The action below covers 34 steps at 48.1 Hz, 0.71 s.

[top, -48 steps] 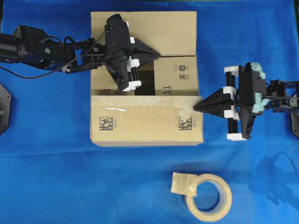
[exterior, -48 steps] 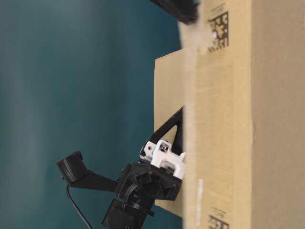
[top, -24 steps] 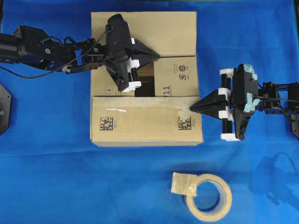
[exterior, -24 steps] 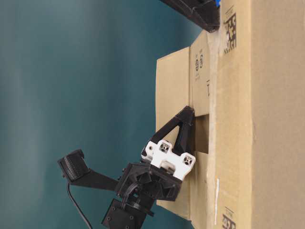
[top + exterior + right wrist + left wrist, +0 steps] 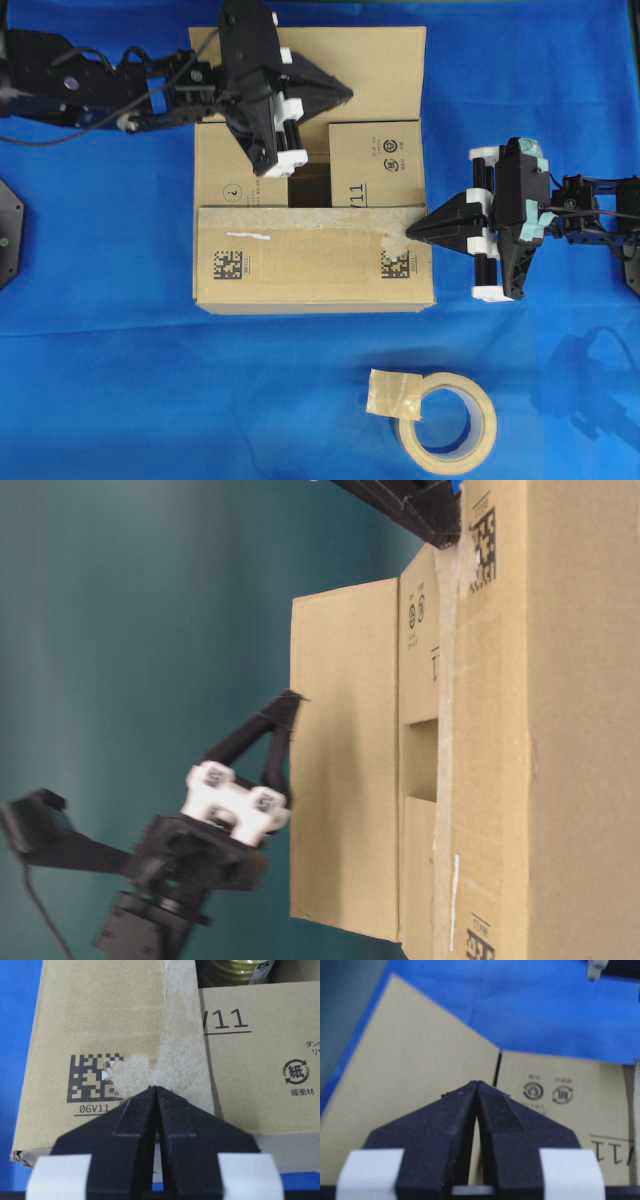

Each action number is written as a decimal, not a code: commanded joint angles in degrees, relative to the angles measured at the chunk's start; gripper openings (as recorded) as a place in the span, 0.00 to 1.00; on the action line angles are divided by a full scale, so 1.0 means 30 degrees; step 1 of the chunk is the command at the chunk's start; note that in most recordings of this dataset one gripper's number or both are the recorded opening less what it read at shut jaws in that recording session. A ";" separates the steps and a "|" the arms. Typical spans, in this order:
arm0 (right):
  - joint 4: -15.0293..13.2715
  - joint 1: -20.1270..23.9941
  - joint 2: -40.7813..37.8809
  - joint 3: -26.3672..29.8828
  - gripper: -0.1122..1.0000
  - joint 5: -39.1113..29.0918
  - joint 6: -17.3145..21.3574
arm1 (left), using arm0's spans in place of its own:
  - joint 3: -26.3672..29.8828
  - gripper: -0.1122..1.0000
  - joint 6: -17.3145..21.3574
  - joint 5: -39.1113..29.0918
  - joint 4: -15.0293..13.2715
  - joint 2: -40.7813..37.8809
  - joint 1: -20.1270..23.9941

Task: Close the cardboard box.
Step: 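Raise the left gripper behind the box to the back flap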

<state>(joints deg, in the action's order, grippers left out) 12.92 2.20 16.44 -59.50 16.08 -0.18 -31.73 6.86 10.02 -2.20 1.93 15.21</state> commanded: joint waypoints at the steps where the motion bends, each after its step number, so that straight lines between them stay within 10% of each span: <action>1: 0.0059 -0.0029 0.0117 0.0322 0.10 0.0205 -0.0029 | 0.1055 0.10 0.0000 -0.1172 0.0029 0.0791 0.0791; 17: 0.0000 -0.0059 0.0117 0.0293 0.10 0.0352 -0.0088 | 0.3135 0.10 0.0615 -0.5508 0.0146 0.0117 0.4395; 34: -0.0029 -0.0205 0.0117 0.0293 0.10 0.0410 -0.0146 | 0.4336 0.10 0.1729 -0.8584 0.0117 -0.1523 0.4922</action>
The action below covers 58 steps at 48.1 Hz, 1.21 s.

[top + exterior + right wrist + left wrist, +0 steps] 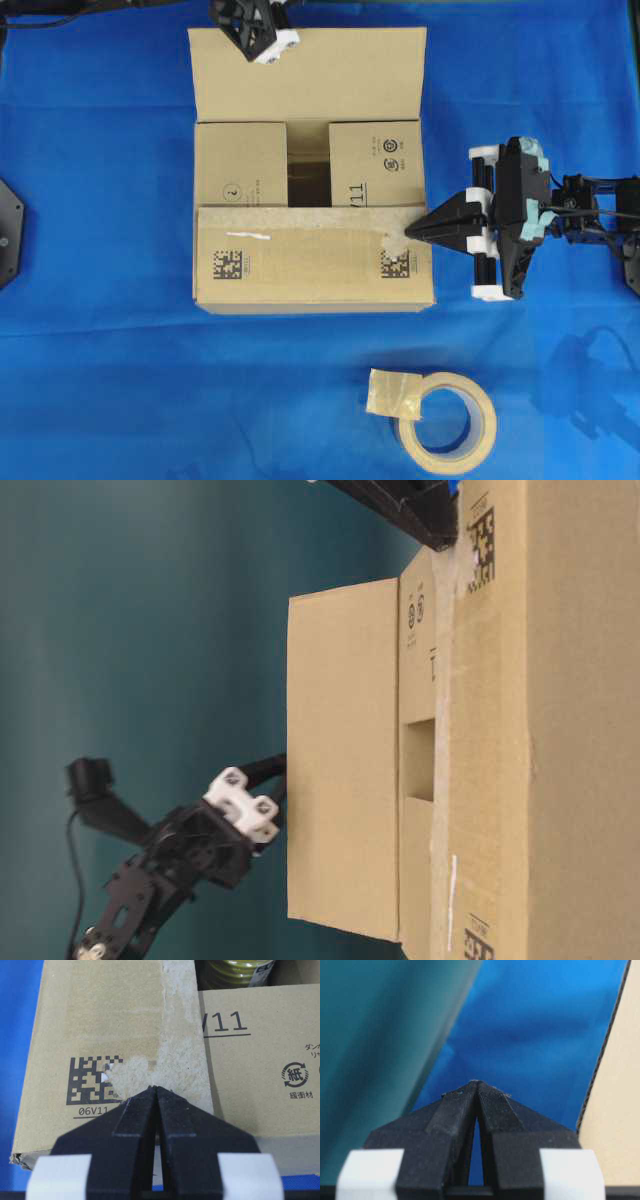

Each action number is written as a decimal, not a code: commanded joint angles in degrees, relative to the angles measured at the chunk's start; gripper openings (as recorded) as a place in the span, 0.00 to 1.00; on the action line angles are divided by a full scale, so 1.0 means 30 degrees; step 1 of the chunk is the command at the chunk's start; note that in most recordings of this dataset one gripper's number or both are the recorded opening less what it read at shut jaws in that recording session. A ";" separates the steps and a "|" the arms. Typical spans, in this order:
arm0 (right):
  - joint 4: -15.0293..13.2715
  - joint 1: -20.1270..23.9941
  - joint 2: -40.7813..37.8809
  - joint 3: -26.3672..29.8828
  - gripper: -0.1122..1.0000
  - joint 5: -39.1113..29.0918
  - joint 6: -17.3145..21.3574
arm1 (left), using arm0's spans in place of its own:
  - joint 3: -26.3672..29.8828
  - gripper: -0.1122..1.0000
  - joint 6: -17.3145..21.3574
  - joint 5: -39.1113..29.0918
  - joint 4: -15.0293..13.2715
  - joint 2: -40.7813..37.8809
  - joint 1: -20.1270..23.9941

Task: Close the cardboard box.
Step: 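Raise the left gripper behind the box to the back flap, then fold the back flap forward down onto the box with the left gripper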

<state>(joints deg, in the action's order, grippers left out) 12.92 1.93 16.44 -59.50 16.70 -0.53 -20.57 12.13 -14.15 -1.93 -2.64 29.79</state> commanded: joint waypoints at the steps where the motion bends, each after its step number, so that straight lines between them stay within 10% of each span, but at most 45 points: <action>1: -0.0029 -0.0117 0.0117 0.0293 0.10 0.0234 -0.0029 | 0.0674 0.10 -0.0029 -0.0703 0.0029 -0.0029 0.0059; 58: -0.0059 -0.0322 0.0117 0.0234 0.10 0.0527 -0.0205 | 0.2402 0.10 -0.0674 -0.7061 0.0000 0.1729 -0.4307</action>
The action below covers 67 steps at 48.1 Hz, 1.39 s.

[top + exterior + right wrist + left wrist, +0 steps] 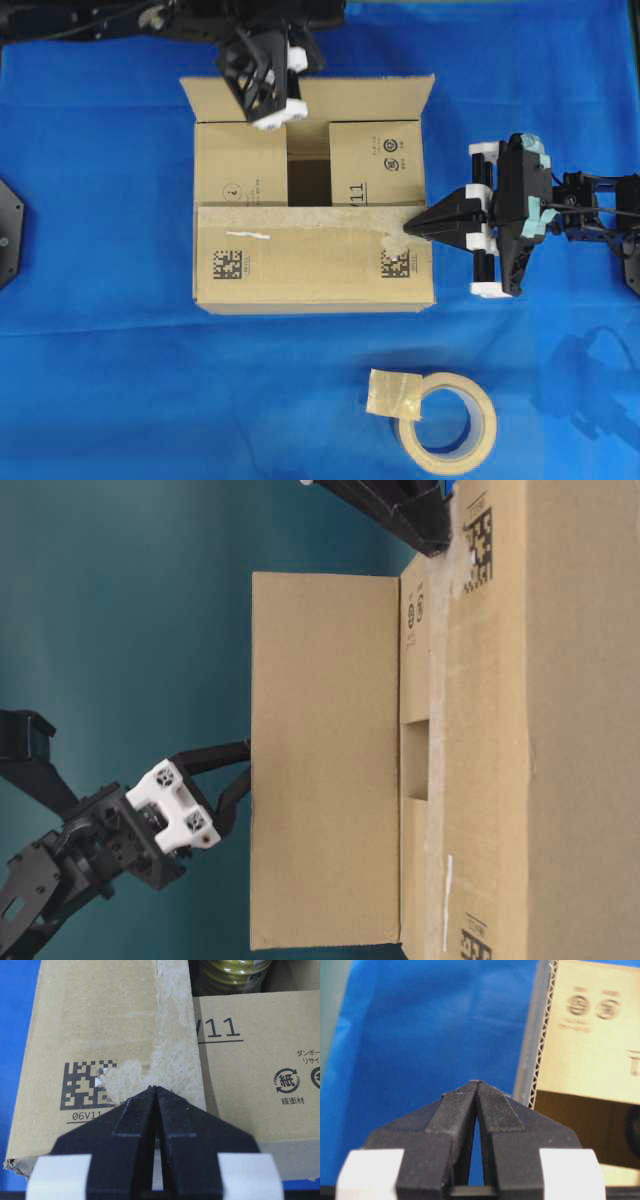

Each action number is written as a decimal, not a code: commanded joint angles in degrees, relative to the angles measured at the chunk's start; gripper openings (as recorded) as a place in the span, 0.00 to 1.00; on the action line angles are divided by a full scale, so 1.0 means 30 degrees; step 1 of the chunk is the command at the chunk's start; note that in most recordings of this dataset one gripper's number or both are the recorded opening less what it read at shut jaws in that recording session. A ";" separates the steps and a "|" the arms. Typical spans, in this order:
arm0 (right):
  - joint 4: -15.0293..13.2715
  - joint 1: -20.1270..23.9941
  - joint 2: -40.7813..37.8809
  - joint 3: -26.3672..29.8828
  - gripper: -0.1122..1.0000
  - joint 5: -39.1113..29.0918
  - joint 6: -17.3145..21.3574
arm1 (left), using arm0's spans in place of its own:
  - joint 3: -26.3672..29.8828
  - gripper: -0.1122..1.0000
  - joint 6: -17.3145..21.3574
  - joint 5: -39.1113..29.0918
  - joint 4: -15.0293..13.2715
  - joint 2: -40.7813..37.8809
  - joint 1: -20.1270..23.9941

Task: Close the cardboard box.
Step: 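Fold the back flap forward down onto the box with the left gripper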

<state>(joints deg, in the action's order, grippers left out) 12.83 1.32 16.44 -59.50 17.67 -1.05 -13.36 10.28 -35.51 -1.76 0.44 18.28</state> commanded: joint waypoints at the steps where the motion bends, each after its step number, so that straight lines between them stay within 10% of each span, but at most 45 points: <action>1: -0.0029 -0.0146 0.0117 0.0234 0.10 0.0205 -0.0029 | -0.0117 0.10 -0.0059 0.0088 -0.0059 0.0762 -0.0615; 46: -0.0029 -0.0586 0.0117 0.0264 0.10 0.0527 -0.0029 | -0.7266 0.10 -0.5156 0.7002 -0.0088 0.1934 -0.3369; 67: -0.0029 -0.1465 0.0117 0.0176 0.10 0.0557 -0.0029 | -0.7764 0.10 -0.5391 0.7910 -0.0088 0.2139 -0.3398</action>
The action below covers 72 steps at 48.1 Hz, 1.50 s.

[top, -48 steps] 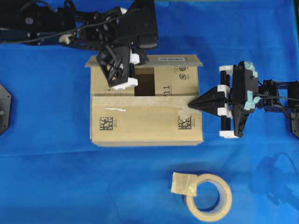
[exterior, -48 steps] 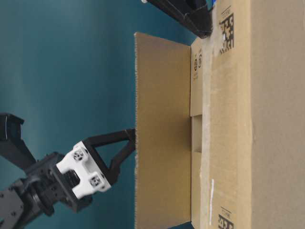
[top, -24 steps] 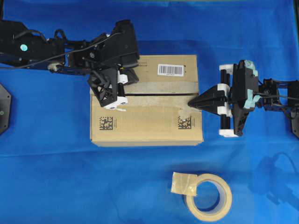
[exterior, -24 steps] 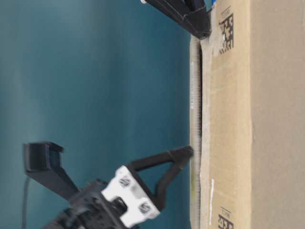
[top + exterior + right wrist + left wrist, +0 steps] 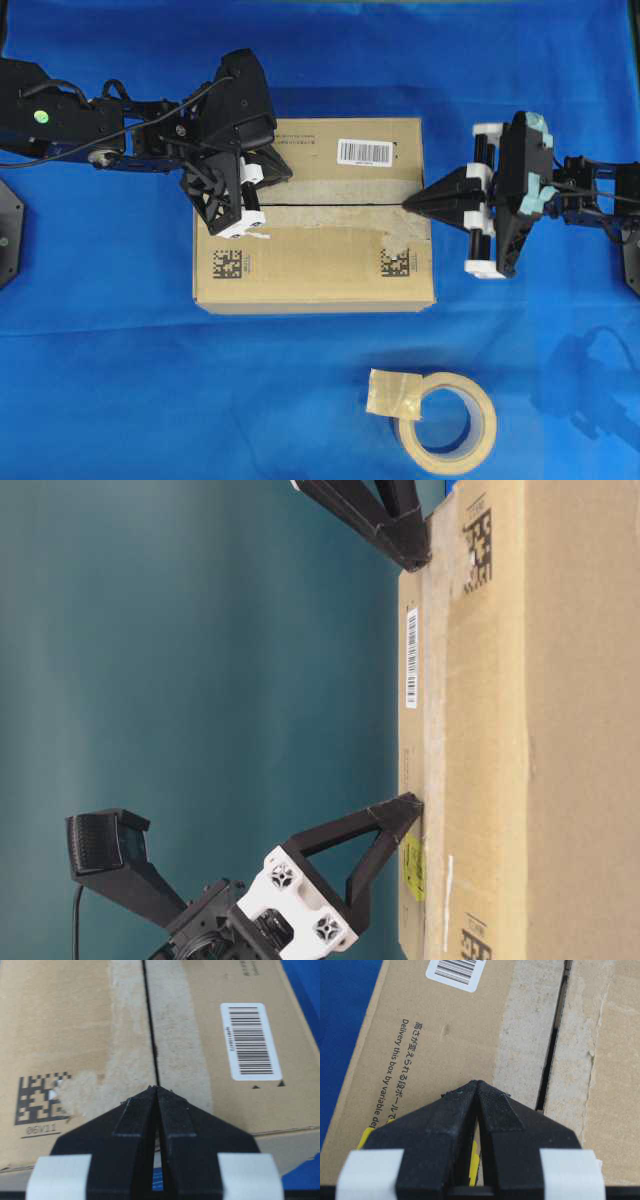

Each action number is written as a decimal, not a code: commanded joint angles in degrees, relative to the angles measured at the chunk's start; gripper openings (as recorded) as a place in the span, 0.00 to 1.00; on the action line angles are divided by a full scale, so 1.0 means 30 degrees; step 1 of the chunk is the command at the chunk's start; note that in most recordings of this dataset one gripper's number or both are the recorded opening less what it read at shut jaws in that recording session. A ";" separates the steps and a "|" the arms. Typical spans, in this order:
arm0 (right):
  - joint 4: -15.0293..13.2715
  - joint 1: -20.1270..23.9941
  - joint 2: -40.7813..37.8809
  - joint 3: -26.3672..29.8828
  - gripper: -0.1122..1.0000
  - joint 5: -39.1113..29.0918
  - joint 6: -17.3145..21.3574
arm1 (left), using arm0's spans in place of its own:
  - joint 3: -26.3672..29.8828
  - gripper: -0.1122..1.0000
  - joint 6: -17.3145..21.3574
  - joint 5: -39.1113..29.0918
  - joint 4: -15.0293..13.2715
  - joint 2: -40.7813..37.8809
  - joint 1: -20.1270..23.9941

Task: Close the cardboard box.
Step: 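Fold the back flap forward down onto the box with the left gripper, then press the closed top flaps down with both grippers at the seam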

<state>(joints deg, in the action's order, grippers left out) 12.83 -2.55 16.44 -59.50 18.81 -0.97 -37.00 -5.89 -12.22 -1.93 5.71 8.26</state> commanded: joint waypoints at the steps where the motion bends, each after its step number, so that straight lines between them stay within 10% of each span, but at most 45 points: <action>1: 0.0000 -0.0205 0.0117 0.0176 0.10 0.0176 -0.0059 | 0.0117 0.10 0.0000 0.0176 -0.0029 0.0381 -0.0059; 22: -0.0029 -0.0234 0.0117 0.0000 0.10 0.0205 -0.0059 | -0.0176 0.10 0.0146 0.1377 0.0000 0.0557 -0.0088; 46: 0.0000 -0.0234 -0.0469 -0.0059 0.10 0.0645 -0.0059 | -0.5361 0.10 0.0264 1.1074 0.0000 0.3750 -0.1113; 72: 0.0000 -0.0234 -0.0498 -0.0059 0.10 0.0703 0.0000 | -0.8906 0.10 0.0352 1.6025 0.0029 0.3809 -0.1816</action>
<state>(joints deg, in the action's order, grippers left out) 12.83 -3.08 14.68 -60.03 20.48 -1.05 -63.46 -4.92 34.19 -1.93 17.31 2.90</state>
